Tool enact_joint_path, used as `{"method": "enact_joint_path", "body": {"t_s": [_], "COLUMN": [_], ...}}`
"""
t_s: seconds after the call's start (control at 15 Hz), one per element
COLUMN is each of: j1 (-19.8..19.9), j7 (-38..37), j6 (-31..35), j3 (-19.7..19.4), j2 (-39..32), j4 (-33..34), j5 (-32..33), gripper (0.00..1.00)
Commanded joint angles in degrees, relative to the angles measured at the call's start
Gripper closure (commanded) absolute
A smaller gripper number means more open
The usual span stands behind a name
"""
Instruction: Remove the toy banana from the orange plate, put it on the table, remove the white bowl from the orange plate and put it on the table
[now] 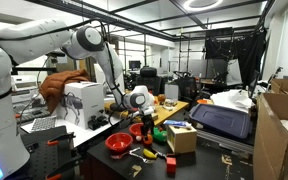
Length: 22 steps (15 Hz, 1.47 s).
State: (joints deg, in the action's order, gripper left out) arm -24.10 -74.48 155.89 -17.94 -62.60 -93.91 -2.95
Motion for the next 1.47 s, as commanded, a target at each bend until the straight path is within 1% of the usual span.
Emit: {"method": "enact_joint_path", "body": {"t_s": [0.0,0.33,1.07,1.33,1.4], "j1": [2.6,2.6,2.8,1.3,0.3], "j7": [0.8,-0.3,0.7,2.4,2.6], "j6": [0.1,2.1,2.2,2.3,2.3], "j3": [2.9,3.0,3.8,1.7,0.3], "j2": [1.8,1.4,2.0,6.0,7.6], "j4": [-1.7,-1.8,-2.4,-7.2,-9.3], "j5": [0.3,0.4,0.6,2.7,3.7], "gripper": [0.00,0.00,0.00,0.00,0.00]}}
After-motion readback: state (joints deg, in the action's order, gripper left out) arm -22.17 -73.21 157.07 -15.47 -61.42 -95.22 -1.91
